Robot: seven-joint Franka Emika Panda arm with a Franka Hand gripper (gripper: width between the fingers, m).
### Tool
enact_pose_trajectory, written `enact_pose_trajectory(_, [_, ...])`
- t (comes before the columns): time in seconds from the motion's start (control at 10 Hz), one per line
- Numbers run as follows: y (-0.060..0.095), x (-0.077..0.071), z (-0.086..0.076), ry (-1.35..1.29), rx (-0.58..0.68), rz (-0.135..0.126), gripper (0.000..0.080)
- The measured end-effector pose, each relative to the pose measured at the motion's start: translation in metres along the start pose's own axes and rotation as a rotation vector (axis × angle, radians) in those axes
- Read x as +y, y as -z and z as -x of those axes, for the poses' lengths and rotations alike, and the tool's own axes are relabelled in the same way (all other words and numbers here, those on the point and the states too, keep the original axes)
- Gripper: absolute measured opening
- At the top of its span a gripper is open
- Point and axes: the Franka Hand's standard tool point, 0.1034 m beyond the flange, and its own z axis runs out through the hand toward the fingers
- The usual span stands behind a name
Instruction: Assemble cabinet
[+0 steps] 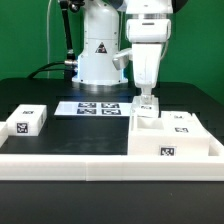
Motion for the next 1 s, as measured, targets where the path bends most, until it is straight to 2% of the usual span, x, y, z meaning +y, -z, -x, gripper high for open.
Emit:
enact_pose_trajectory(0.6, [0.0, 0.009, -0.005, -0.006, 0.007, 0.008, 0.0069])
enact_pose_trajectory(0.8, [-0.001, 0.016, -0.008, -0.001, 0.012, 0.012, 0.0069])
enact_pose_trajectory(1.0, [-0.001, 0.023, -0.002, 0.058, 0.011, 0.014, 0.0069])
